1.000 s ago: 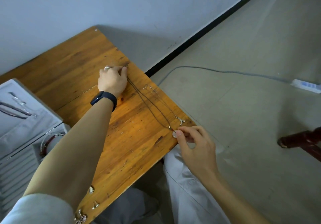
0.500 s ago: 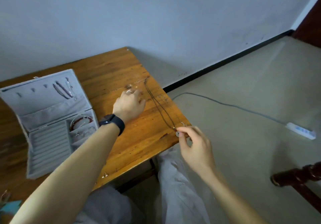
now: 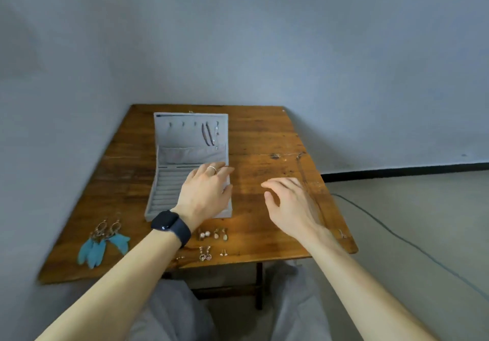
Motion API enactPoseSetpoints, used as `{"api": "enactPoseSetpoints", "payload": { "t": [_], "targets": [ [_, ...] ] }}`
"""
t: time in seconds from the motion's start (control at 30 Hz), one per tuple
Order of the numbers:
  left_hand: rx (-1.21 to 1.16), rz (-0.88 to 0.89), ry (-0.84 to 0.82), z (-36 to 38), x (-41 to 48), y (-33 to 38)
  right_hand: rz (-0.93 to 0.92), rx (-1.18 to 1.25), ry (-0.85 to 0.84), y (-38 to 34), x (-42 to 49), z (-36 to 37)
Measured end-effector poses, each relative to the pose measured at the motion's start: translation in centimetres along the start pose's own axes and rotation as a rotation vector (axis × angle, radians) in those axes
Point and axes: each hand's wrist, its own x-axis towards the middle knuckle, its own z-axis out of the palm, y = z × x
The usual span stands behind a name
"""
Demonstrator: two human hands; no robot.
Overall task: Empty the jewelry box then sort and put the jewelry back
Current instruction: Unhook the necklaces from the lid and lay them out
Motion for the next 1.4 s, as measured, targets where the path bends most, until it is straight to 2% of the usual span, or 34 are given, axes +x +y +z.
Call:
{"api": "enactPoseSetpoints", "payload": {
  "t": [0.33,0.6,0.77,1.0,1.13,1.4],
  "targets": [
    [0.065,-0.110,0.086,-3.4,1.0,-8.2,-0.172,-0.074,-0.029,-6.4,9.6,0.7],
    [0.065,-0.196,0.201,-5.1,6.6,-11.8,-0.164,-0.095,0.015,-8.2,17.1,3.6],
    [0.078,-0.203,0.185,-4.9,10.6,-12.7,-0.155,-0.116,0.056,-7.8,20.0,6.2],
    [0.102,-0.245,0.042,-3.4,13.6,-14.2,-0.179,-0.109,0.134,-7.7,22.6,8.1],
    [0.040,-0.248,0.123,-2.9,13.9,-14.0,-0.198,-0.123,0.203,-8.1,22.9,8.9],
    [0.013,-0.168,0.178,-2.7,12.9,-15.0,-0.249,-0.100,0.286,-8.4,22.6,8.5]
  ]
}}
